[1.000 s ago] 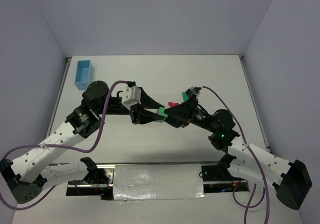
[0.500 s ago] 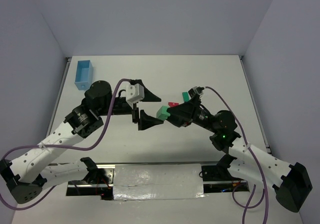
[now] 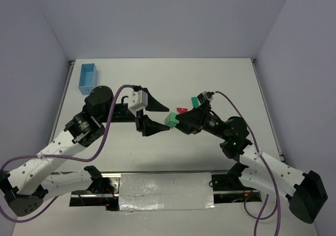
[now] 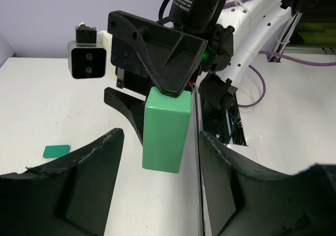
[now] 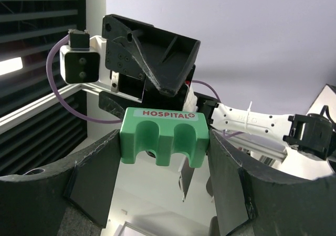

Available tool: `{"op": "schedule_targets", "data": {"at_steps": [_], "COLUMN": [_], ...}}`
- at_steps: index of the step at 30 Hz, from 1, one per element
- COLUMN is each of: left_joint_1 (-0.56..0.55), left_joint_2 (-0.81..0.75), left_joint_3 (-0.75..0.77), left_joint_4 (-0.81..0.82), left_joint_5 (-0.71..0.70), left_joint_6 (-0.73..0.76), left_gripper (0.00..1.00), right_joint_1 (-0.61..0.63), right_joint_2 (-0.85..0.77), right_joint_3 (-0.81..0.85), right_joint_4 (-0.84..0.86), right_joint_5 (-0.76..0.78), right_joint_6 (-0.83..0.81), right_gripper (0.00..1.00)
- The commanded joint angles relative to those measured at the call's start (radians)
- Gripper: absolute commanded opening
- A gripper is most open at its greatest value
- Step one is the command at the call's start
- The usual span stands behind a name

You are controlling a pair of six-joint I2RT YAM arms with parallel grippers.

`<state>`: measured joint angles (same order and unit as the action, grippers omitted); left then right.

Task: Build the wood block tower

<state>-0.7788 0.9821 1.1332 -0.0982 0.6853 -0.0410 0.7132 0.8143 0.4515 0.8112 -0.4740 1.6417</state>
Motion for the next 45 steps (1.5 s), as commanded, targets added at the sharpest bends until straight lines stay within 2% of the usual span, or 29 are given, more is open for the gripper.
{"op": "schedule_targets", "data": {"at_steps": [1, 5, 9, 28, 35, 41, 45], "left_joint_1": [-0.004, -0.004, -0.004, -0.004, -0.002, -0.004, -0.005], "left_joint_2": [0.012, 0.012, 0.010, -0.031, -0.011, -0.003, 0.001], "left_joint_3": [0.022, -0.001, -0.015, -0.058, -0.067, -0.070, -0.070], "left_joint_4": [0.074, 0.135, 0.173, 0.344, 0.374, 0.387, 0.376], "left_joint_5": [0.011, 0.000, -0.003, -0.053, -0.020, 0.008, 0.022], "left_joint_6": [-0.034, -0.072, -0.088, -0.175, -0.194, -0.197, -0.194], "left_gripper": [0.70, 0.63, 0.64, 0.71, 0.71, 0.63, 0.66], "right_joint_1": [-0.006, -0.006, -0.006, -0.004, -0.004, -0.006, -0.003], "right_joint_2": [0.011, 0.040, 0.077, 0.091, 0.103, 0.114, 0.123], "right_joint_3": [0.006, -0.010, -0.017, -0.028, -0.014, -0.008, -0.004], "right_joint_4": [0.118, 0.255, 0.364, 0.398, 0.427, 0.444, 0.454], "right_joint_5": [-0.008, 0.000, 0.011, 0.029, 0.026, 0.029, 0.031], "right_joint_6": [0.009, 0.035, 0.069, 0.092, 0.096, 0.102, 0.107], "right_gripper": [0.37, 0.35, 0.35, 0.35, 0.35, 0.35, 0.35]}}
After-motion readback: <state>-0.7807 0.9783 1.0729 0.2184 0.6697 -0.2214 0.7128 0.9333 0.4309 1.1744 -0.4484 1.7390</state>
